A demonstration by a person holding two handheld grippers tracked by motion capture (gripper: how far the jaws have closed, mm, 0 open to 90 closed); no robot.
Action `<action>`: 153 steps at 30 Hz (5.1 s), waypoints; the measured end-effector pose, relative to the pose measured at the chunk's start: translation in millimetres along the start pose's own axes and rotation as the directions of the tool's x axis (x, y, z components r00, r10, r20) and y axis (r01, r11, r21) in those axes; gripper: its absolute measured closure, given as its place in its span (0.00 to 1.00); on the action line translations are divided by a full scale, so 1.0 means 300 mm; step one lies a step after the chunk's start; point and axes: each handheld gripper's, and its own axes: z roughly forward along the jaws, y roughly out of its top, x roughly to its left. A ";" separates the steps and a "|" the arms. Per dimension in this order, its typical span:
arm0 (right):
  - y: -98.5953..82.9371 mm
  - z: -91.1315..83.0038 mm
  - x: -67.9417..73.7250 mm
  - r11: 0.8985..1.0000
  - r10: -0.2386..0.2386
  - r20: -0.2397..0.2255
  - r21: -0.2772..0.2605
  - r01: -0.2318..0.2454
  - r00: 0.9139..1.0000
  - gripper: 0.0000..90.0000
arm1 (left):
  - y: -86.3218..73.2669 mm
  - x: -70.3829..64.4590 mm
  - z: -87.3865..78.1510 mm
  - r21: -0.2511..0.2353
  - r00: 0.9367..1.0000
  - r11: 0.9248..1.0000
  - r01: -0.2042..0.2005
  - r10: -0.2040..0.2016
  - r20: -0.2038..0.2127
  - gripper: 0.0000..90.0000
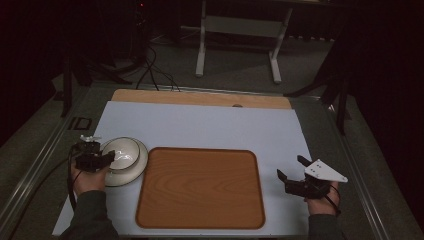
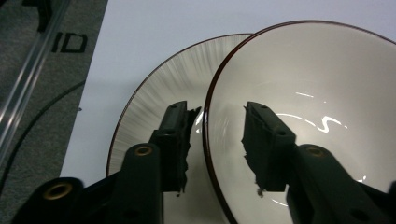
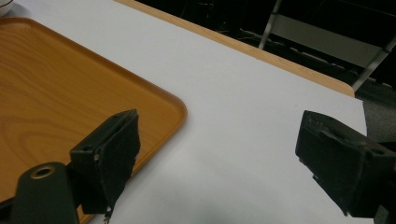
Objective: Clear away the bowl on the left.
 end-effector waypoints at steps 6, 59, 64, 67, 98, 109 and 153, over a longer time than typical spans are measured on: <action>0.000 0.001 0.000 1.000 -0.002 0.000 0.001 0.002 1.000 0.15 | 0.002 0.008 0.008 0.022 1.000 1.000 0.011 -0.012 0.010 0.75; 0.000 -0.001 -0.002 1.000 0.005 -0.007 0.010 -0.005 1.000 0.15 | 0.003 0.070 -0.024 0.039 0.954 0.977 0.211 -0.214 0.211 0.91; 0.000 -0.003 -0.004 1.000 0.007 -0.006 0.006 -0.006 1.000 0.15 | 0.005 0.070 -0.033 0.022 0.948 0.974 0.226 -0.225 0.223 0.91; 0.000 -0.004 -0.004 1.000 0.007 -0.005 0.006 -0.007 1.000 0.15 | 0.005 0.072 -0.041 0.012 0.945 0.973 0.231 -0.227 0.236 0.91; 0.000 -0.008 -0.006 1.000 0.010 0.000 -0.003 -0.010 1.000 0.15 | 0.031 0.032 -0.102 -0.061 0.938 0.975 0.212 -0.185 0.293 0.91; 0.000 -0.009 -0.007 1.000 0.009 0.001 -0.004 -0.009 1.000 0.15 | 0.040 0.005 -0.113 -0.072 0.937 0.978 0.196 -0.166 0.307 0.91; 0.000 -0.008 -0.006 1.000 0.007 0.000 0.000 -0.007 1.000 0.15 | 0.057 -0.132 -0.110 -0.072 0.932 0.992 0.104 -0.072 0.356 0.91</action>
